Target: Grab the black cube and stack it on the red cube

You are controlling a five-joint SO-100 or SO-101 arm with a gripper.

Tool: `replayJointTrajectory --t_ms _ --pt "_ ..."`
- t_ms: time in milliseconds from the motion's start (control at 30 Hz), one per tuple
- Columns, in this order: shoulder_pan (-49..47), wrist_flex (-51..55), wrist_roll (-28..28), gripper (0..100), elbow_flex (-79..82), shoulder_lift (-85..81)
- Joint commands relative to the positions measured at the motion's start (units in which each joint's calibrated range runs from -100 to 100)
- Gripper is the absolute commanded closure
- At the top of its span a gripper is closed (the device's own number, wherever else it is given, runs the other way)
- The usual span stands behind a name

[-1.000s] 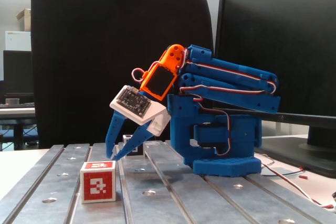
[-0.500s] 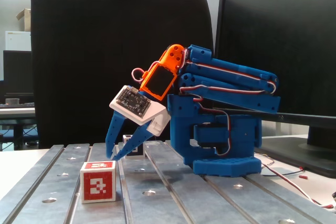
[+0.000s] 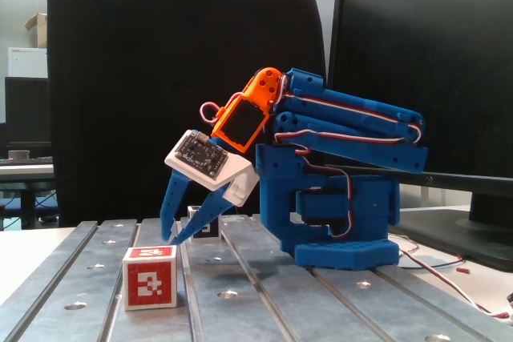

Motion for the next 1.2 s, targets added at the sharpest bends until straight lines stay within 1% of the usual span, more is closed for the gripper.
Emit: replayJointTrajectory --t_ms 0,267,467,567,700,1167 --pt "-0.03 -1.03 0.23 99 0.00 -0.35" --pt "0.27 -2.74 0.23 99 -0.09 -0.35" --pt "0.49 -2.06 0.33 99 -0.09 -0.35" --pt "0.56 -2.57 1.54 99 0.00 -0.35" --pt "0.64 -2.74 1.60 99 -0.18 -0.35" --pt "0.71 -2.83 1.39 99 -5.25 0.57"
